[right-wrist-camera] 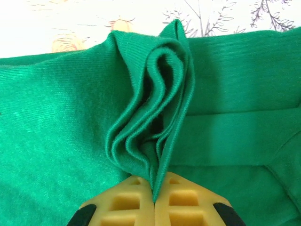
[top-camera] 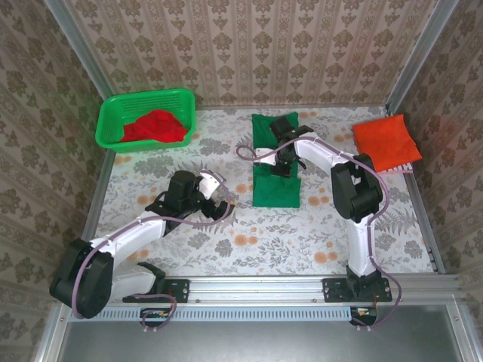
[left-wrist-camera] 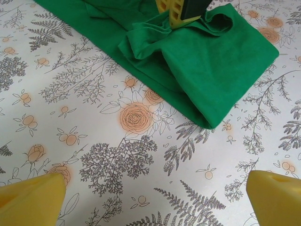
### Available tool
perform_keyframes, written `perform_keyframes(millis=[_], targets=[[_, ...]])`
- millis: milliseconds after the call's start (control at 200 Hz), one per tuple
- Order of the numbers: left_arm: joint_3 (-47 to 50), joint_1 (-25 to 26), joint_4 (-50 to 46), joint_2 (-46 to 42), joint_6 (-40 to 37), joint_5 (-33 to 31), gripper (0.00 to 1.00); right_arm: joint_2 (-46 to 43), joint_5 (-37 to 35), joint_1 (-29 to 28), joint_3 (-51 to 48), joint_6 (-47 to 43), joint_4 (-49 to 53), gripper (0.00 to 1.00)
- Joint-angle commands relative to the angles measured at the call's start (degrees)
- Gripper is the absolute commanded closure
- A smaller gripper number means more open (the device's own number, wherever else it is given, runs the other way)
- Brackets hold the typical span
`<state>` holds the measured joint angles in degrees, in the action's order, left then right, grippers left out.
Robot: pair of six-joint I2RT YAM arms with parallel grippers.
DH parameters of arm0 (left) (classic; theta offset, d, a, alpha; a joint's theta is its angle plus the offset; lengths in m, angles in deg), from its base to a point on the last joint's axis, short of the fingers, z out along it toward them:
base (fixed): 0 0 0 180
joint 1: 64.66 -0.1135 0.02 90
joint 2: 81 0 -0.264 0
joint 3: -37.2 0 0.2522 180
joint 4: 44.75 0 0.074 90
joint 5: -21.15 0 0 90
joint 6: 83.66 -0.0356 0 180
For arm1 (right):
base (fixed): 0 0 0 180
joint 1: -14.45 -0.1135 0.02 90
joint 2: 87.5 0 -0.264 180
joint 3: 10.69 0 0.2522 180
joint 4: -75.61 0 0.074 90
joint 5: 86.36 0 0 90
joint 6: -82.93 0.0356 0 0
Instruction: Fold and stack the t-shirts
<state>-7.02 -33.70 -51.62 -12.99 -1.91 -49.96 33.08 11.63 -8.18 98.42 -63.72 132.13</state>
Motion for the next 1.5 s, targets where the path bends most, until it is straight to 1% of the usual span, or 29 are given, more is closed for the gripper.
perform_keyframes(millis=[0,185,360,555,1030,1495], targets=[[-0.57,-0.44,0.00,-0.24,-0.40,1.28,0.00,1.41,1.20,0.70,1.97,0.45,-0.82,1.00],[-0.66,-0.46,-0.13,-0.07,-0.45,1.32,0.00,2.30,-0.75,1.16,2.02,0.73,-1.88,1.00],[-0.74,-0.46,-0.31,-0.16,-0.23,1.36,0.00,-0.66,1.47,1.33,0.87,1.36,-3.16,1.00],[-0.83,-0.46,-0.18,0.10,-0.53,1.36,0.00,-2.35,1.16,1.61,1.20,1.20,-3.83,1.00],[-1.01,-0.46,0.13,1.33,-0.50,1.60,0.00,1.00,0.89,2.41,3.69,2.05,-5.98,1.00],[-1.66,-0.46,-0.56,1.91,-0.60,1.67,0.00,6.14,-0.12,2.59,6.83,2.15,-5.25,1.00]])
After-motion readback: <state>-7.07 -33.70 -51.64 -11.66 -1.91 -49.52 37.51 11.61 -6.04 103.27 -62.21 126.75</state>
